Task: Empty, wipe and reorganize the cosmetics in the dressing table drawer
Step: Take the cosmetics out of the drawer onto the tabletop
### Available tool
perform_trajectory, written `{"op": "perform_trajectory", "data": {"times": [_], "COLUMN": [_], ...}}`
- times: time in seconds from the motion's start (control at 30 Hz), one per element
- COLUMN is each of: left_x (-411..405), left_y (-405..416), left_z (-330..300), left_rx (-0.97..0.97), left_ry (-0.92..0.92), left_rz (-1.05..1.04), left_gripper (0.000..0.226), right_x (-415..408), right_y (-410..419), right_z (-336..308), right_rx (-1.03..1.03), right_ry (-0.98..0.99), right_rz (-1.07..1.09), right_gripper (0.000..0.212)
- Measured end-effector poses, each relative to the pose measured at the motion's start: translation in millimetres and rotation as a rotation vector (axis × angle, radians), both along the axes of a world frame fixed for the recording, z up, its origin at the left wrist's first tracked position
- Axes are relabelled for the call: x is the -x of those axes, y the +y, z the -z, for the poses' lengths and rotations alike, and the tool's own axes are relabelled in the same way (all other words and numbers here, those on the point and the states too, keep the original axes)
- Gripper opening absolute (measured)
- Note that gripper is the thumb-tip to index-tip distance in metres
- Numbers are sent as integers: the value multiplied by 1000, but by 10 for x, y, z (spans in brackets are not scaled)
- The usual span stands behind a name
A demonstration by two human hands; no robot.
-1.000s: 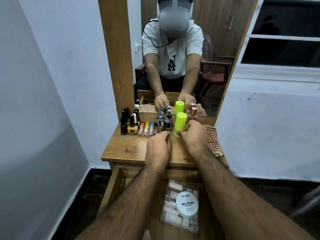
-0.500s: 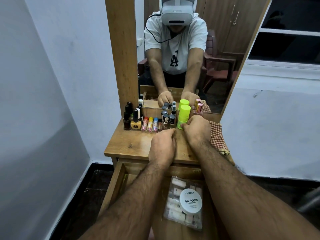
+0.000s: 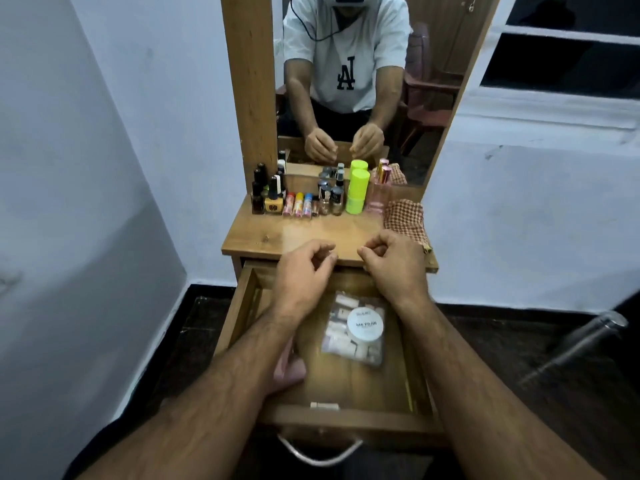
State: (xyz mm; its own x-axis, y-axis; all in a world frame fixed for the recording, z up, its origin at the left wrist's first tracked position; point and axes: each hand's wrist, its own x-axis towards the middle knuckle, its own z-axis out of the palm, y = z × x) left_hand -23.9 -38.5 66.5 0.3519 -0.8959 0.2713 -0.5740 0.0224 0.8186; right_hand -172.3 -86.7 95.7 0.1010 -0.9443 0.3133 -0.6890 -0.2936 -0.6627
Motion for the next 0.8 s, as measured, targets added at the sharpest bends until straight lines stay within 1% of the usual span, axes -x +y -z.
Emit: {"op": "perform_trajectory", "data": {"times": [0.1, 0.2, 0.23, 0.3, 0.37, 0.47, 0.53, 0.6, 0.63, 0.7, 0.8], "left_x": [-79, -188, -236, -330, -399, -428, -411, -378, -359, -324, -286], "left_y": [285, 553, 631, 746, 833, 908, 936, 957, 962, 958, 938], "left_z": [170, 248, 258, 251, 220, 178, 192, 240, 264, 308, 349], "left_rx": [-172, -328, -365, -401, -397, -436, -520, -599, -629, -680, -739], "left_ry": [-41, -164, -213, -333, -407, -435, -492, -495, -483, -439, -317], "left_rz": [84, 185, 185, 115, 19, -67, -80, -59, -43, -27, -23], "left_gripper": [18, 16, 15, 15, 20, 26, 34, 50, 56, 66, 69], "right_x": [128, 139, 116, 37, -84, -262, -331, -350, -349, -338, -334], "right_y": [288, 585, 669, 779, 850, 905, 946, 973, 980, 977, 956], "right_z": [180, 335, 380, 456, 510, 616, 670, 694, 704, 714, 763], "right_rx": [-186, -331, -361, -405, -455, -505, -524, -548, -557, -571, -633], "right_ry": [82, 163, 162, 175, 227, 277, 312, 343, 353, 382, 407], "right_rz": [-71, -168, -197, -246, -288, -306, -311, -325, -331, -338, -342], "right_gripper": [13, 10, 9, 12, 20, 27, 22, 11, 12, 25, 54]}}
